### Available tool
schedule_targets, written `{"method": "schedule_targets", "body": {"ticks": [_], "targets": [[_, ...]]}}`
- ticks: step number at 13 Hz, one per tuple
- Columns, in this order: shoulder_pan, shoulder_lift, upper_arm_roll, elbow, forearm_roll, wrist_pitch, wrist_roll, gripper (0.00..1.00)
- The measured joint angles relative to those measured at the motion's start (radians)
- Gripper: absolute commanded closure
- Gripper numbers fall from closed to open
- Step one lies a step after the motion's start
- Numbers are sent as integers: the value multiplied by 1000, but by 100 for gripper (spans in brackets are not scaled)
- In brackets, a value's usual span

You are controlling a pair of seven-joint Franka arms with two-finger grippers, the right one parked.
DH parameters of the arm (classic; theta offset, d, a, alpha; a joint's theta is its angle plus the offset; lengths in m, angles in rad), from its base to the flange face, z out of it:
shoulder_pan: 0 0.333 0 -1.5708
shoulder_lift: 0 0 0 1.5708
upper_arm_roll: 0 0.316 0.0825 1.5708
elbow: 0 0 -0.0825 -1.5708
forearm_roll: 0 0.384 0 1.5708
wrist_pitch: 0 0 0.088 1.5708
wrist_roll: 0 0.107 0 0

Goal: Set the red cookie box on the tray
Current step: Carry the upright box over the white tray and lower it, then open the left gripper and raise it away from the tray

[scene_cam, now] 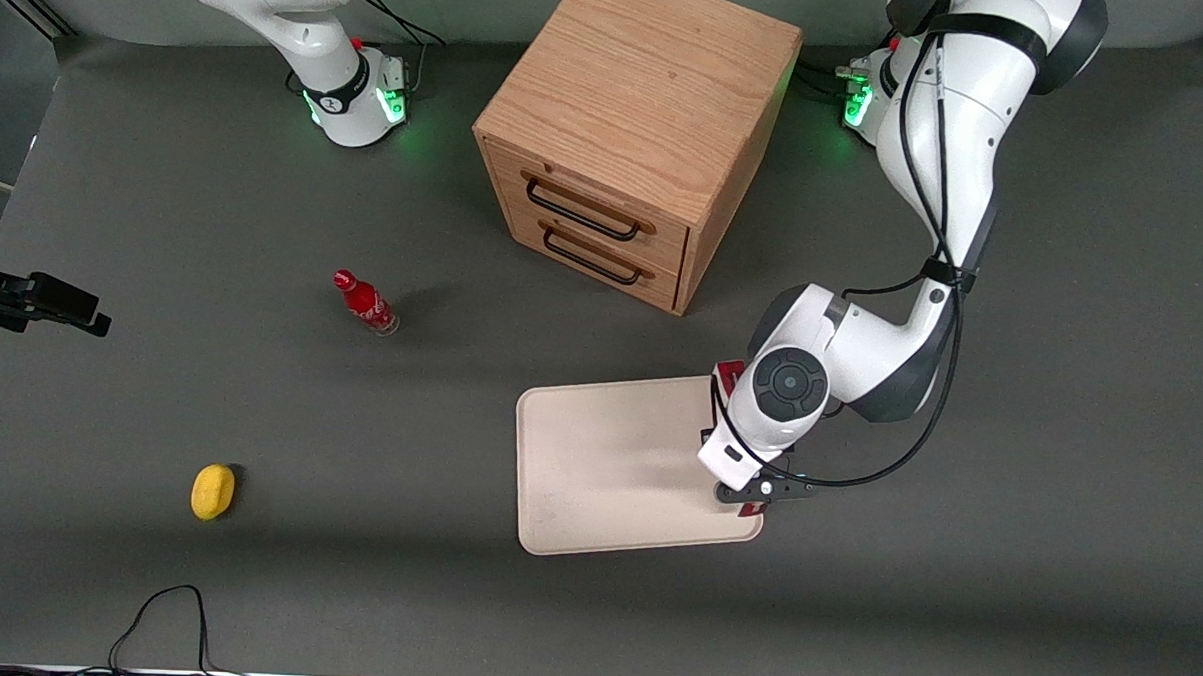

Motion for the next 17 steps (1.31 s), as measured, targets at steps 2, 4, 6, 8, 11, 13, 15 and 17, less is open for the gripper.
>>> {"method": "schedule_targets", "body": {"ticks": [2,4,6,8,11,13,15,17], "targets": [[-4,12,1,0,0,31,-1,100],[-7,22,4,0,0,38,-1,1],[-10,24,7,0,1,43,0,0],[-17,24,13,0,1,82,0,0],[-21,7,38,5,1,97,0,0],[-18,-51,65,4,-9,75,-1,0],[-6,-153,115,-17,-39,0,8,0],[35,-285,155,-64,-48,-113,103,0]]}}
